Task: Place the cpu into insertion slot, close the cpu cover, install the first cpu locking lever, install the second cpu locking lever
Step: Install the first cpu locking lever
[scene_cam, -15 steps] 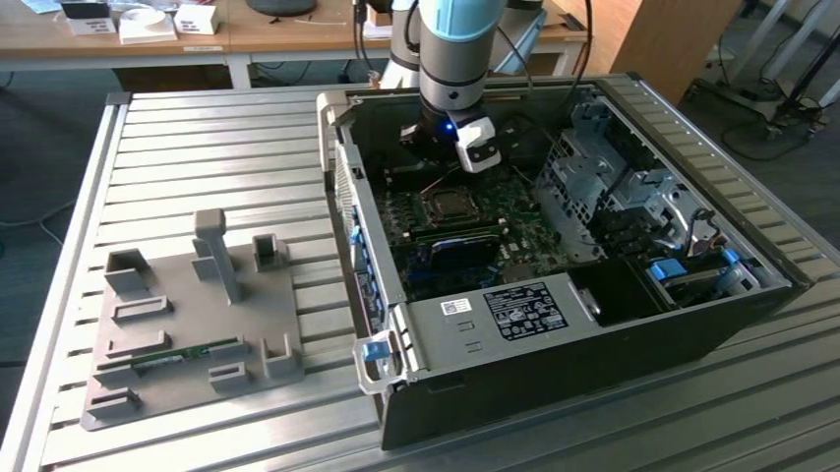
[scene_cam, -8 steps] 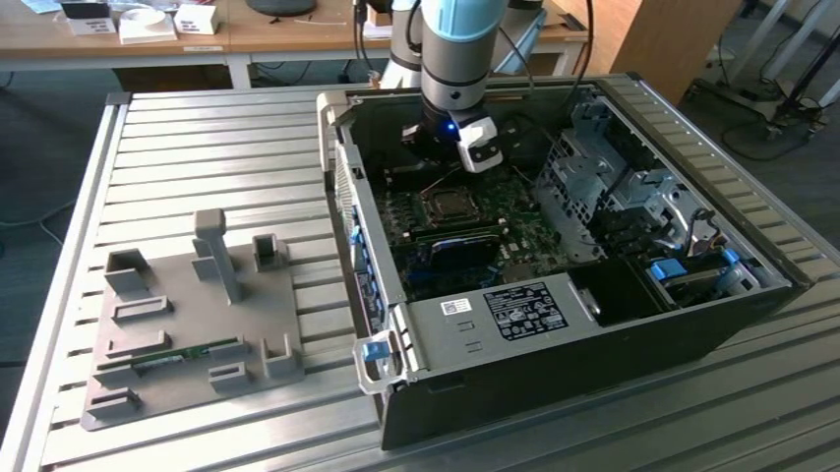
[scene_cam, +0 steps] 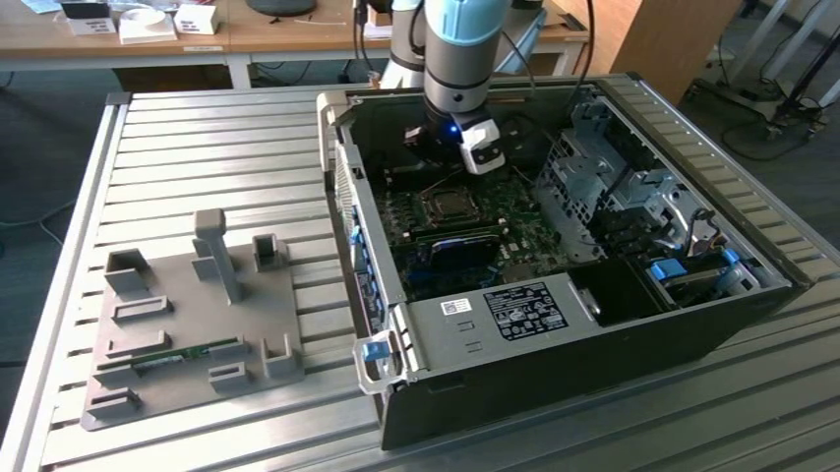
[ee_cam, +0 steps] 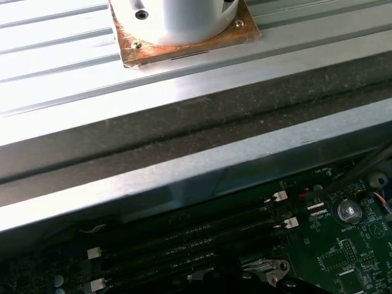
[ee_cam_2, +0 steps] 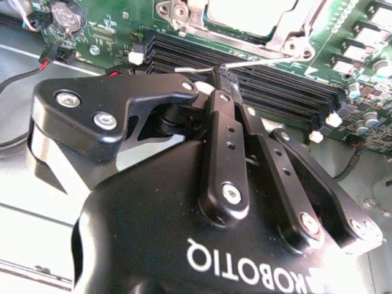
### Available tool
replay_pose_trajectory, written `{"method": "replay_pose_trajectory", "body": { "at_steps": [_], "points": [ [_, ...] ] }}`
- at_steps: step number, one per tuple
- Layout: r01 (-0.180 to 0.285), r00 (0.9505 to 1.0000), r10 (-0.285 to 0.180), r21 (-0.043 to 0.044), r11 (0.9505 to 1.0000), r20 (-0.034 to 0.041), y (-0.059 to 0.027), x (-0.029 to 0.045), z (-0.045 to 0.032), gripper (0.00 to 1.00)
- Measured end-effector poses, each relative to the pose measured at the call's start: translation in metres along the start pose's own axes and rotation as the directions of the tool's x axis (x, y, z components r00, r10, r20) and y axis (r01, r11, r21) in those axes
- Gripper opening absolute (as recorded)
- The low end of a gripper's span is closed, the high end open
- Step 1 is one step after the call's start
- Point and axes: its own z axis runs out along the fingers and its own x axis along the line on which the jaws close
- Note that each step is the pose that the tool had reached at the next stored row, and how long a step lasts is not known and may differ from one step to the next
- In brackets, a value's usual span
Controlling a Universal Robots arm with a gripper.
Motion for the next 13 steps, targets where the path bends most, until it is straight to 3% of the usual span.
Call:
{"method": "replay_pose_trajectory", "body": {
  "at_steps": [13],
  "points": [
    [0.000,1.0000,0.000,0.0003,1.0000,0.0001,-0.0021,-0.0005,0.0074,0.11]
  ]
}}
